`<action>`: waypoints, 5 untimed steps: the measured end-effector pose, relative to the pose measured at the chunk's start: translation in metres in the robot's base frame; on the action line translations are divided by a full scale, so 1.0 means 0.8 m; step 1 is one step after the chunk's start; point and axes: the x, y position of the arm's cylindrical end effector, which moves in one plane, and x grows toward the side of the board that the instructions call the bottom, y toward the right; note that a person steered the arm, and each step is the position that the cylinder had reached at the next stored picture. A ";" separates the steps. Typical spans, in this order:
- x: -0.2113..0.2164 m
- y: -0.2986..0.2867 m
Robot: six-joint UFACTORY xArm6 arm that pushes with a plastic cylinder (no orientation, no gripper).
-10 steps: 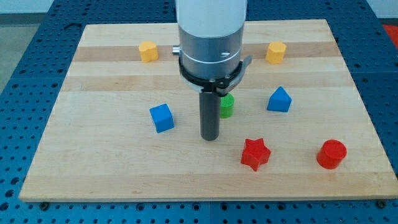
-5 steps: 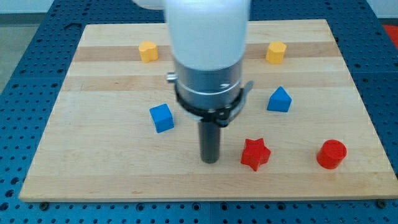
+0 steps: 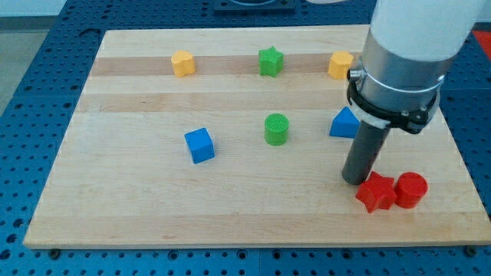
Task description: Slide the red star towards left side of the red circle
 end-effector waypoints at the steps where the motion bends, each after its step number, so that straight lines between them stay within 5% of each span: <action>1: -0.004 -0.033; 3: 0.019 -0.078; 5: 0.024 -0.010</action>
